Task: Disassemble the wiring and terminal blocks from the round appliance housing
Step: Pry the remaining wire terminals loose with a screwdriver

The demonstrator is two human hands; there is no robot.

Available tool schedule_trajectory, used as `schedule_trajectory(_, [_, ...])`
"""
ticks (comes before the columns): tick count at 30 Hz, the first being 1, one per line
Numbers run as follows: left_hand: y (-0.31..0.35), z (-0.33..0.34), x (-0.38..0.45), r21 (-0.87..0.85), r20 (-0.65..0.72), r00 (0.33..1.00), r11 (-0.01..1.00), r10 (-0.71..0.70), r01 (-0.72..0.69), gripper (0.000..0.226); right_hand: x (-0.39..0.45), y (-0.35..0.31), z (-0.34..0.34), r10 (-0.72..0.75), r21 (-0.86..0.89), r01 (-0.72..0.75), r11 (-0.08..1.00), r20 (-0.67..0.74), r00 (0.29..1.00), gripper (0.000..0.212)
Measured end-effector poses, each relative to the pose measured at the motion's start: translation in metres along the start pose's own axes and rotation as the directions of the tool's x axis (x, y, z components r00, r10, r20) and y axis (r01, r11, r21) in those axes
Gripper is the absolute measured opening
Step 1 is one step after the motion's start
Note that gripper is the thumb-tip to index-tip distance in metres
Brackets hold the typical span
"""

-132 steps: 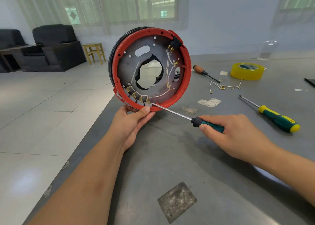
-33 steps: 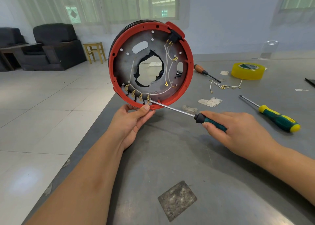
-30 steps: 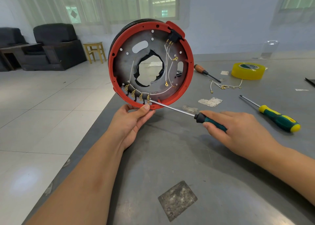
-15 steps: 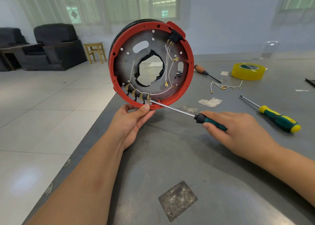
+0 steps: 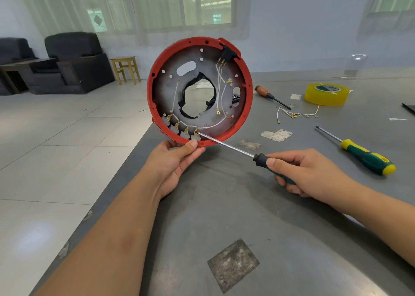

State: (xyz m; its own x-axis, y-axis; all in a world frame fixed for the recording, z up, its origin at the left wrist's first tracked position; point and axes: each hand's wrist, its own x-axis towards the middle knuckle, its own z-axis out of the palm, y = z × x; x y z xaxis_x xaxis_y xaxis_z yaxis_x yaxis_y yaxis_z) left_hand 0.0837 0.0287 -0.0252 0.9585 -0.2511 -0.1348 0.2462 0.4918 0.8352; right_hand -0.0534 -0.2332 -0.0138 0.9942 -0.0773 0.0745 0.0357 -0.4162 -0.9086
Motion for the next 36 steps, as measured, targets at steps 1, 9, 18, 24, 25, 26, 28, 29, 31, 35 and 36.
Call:
schedule_trajectory(1, [0.000, 0.001, 0.000, 0.016, -0.003, 1.000, 1.000, -0.005, 0.005, 0.033, 0.001, 0.000, 0.000, 0.003, 0.001, -0.003, 1.000, 0.005, 1.000, 0.020])
schedule_trajectory(9, [0.003, 0.000, -0.002, 0.044, 0.007, 0.998, 0.997, -0.067, 0.066, 0.035, 0.000, 0.000, -0.002, 0.014, -0.024, -0.014, 1.000, 0.003, 1.000, 0.021])
schedule_trajectory(18, [0.009, 0.000, -0.002, 0.074, 0.022, 0.998, 0.995, -0.064, 0.062, 0.045, -0.001, 0.001, -0.002, 0.001, -0.101, 0.000, 0.995, 0.007, 1.000, 0.024])
schedule_trajectory(24, [0.023, -0.006, -0.006, 0.363, -0.140, 0.989, 0.926, -0.056, 0.104, 0.038, -0.003, 0.000, -0.004, 0.007, -0.108, -0.005, 0.994, 0.022, 1.000, 0.026])
schedule_trajectory(25, [0.027, -0.007, -0.007, 0.351, -0.145, 0.986, 0.927, -0.083, 0.130, 0.031, -0.003, -0.001, -0.004, 0.012, -0.107, -0.009, 0.994, 0.029, 0.999, 0.026])
schedule_trajectory(26, [0.031, -0.008, -0.008, 0.333, -0.142, 0.983, 0.930, -0.115, 0.157, 0.025, -0.003, -0.001, -0.004, 0.019, -0.107, -0.015, 0.994, 0.036, 0.999, 0.026])
schedule_trajectory(28, [0.038, -0.010, -0.011, 0.314, -0.129, 0.976, 0.926, -0.177, 0.209, 0.019, -0.003, -0.004, -0.003, 0.033, -0.120, -0.027, 0.992, 0.053, 0.998, 0.025])
schedule_trajectory(29, [0.041, -0.011, -0.013, 0.326, -0.128, 0.972, 0.918, -0.195, 0.227, 0.019, -0.003, -0.005, -0.003, 0.041, -0.134, -0.032, 0.991, 0.061, 0.997, 0.024])
schedule_trajectory(31, [0.045, -0.015, -0.017, 0.360, -0.136, 0.970, 0.902, -0.201, 0.237, 0.020, -0.003, -0.007, -0.003, 0.055, -0.154, -0.044, 0.987, 0.066, 0.996, 0.024])
schedule_trajectory(35, [0.048, -0.018, -0.025, 0.448, -0.107, 0.981, 0.873, -0.163, 0.194, 0.024, -0.003, -0.012, -0.003, 0.077, -0.154, -0.065, 0.986, 0.070, 0.995, 0.025])
schedule_trajectory(36, [0.048, -0.019, -0.026, 0.467, -0.103, 0.984, 0.867, -0.142, 0.174, 0.026, -0.003, -0.013, -0.003, 0.085, -0.143, -0.074, 0.987, 0.074, 0.994, 0.026])
